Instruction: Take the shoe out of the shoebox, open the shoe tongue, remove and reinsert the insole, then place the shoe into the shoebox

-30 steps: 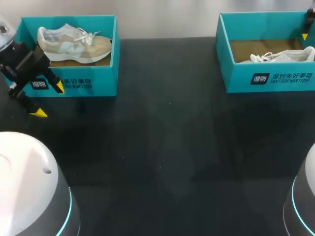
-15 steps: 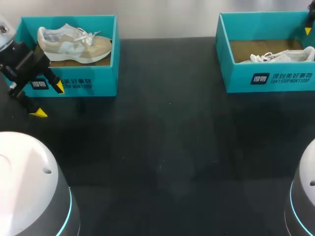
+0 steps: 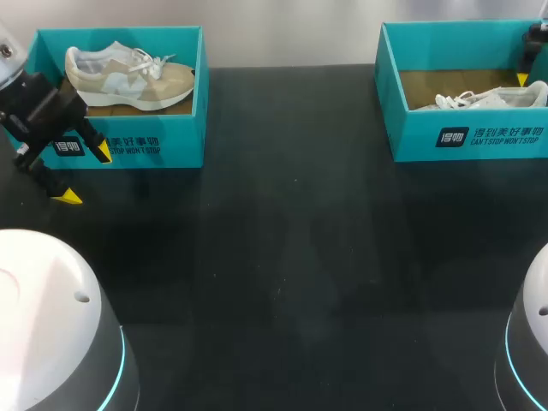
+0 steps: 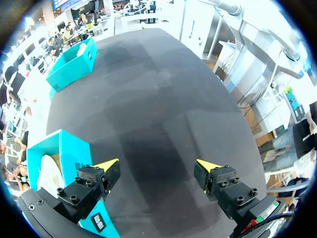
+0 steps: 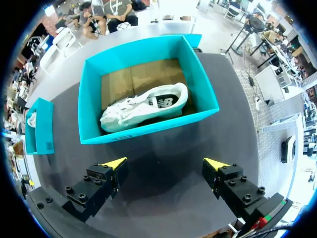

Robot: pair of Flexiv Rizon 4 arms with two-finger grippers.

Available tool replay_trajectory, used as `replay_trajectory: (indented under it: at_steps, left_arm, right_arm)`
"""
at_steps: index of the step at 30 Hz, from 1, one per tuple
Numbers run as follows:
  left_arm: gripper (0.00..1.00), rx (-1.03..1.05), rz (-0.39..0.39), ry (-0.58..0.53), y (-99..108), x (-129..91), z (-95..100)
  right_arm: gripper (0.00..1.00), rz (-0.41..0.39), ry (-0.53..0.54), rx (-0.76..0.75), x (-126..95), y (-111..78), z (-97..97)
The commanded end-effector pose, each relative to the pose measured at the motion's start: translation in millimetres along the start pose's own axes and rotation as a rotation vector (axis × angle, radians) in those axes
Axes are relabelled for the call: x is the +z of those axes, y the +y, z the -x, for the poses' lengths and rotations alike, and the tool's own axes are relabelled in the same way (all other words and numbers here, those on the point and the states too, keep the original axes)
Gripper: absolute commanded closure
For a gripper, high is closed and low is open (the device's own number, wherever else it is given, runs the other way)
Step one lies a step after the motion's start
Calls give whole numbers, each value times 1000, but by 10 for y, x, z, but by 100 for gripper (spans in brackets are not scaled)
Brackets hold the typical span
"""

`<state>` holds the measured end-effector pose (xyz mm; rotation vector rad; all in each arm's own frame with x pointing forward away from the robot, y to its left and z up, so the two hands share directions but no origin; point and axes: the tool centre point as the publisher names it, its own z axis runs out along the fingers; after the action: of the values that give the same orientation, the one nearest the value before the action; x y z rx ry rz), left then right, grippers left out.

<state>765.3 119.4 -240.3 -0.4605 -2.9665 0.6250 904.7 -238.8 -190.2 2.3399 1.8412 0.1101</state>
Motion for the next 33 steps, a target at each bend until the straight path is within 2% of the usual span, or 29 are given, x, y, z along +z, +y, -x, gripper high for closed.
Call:
replay_trajectory:
  at_steps: [1, 13, 14, 17, 20, 26, 29, 32, 33]
  left_arm:
    - [0, 1, 2, -1, 3, -3, -10]
    - [0, 1, 2, -1, 3, -3, -10]
    - [0, 18, -15, 16, 29, -52, -5]
    - [0, -37, 55, 7, 123, -141, 61]
    - [0, -98, 92, 3, 236, -224, 144]
    - [0, -79, 160, 6, 374, -393, 234]
    - [0, -65, 162, 21, 461, -458, 273]
    - [0, 50, 141, 38, 594, -548, 375]
    - [0, 51, 155, 40, 647, -574, 426]
  right_arm:
    - [0, 11, 3, 1, -4, -47, 17]
    - [0, 11, 3, 1, -4, -47, 17]
    - [0, 11, 3, 1, -4, -47, 17]
    - [0, 11, 3, 1, -4, -47, 17]
    - [0, 11, 3, 1, -4, -47, 17]
    - [0, 11, 3, 1, -4, -47, 17]
    - [0, 11, 3, 1, -4, -47, 17]
    - [0, 11, 3, 1, -4, -47, 17]
    - [0, 11, 3, 1, -4, -47, 17]
